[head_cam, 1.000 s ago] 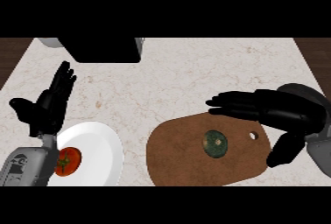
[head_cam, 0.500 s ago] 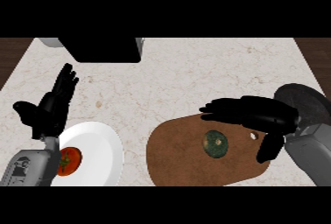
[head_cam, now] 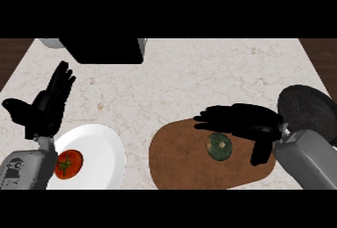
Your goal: Pick the squash from the cutting board and place it in the pan
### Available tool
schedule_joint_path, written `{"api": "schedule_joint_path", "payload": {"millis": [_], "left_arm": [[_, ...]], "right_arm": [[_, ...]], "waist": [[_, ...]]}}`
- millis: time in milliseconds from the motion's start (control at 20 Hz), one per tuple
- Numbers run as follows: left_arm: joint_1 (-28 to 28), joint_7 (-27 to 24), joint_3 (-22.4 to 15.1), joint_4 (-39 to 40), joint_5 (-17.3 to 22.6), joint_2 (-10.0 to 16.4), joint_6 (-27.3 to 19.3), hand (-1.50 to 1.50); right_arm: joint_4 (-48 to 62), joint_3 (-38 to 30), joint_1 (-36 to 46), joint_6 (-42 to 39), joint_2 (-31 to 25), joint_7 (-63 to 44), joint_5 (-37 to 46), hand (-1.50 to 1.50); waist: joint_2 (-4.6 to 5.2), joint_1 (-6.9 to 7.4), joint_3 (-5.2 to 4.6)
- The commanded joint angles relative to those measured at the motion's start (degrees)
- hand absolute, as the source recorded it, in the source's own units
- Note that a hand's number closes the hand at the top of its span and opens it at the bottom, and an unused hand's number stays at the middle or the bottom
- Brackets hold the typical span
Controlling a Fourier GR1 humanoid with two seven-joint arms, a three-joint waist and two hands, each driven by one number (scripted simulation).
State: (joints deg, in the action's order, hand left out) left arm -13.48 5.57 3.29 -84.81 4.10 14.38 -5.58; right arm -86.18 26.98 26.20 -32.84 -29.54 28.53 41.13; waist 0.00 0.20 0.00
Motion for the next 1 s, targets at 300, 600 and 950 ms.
{"api": "schedule_joint_path", "payload": {"millis": [300,600,950], "left_arm": [[1.09,0.59,0.98,-1.52,-0.64,-0.91,0.89,0.0],[-1.96,1.05,0.6,0.47,-2.43,-2.92,-0.48,0.0],[-2.13,-6.48,2.05,8.35,-2.03,-3.61,2.57,0.0]], "right_arm": [[1.2,1.46,0.77,-0.43,2.16,-0.2,12.6,-1.5],[1.34,0.02,-1.41,-1.75,2.84,2.43,16.13,-1.5],[7.7,1.66,0.65,1.63,10.1,1.03,23.36,-1.5]], "waist": [[-0.04,0.0,0.0],[-0.03,-0.2,0.0],[0.07,-0.1,-0.01]]}}
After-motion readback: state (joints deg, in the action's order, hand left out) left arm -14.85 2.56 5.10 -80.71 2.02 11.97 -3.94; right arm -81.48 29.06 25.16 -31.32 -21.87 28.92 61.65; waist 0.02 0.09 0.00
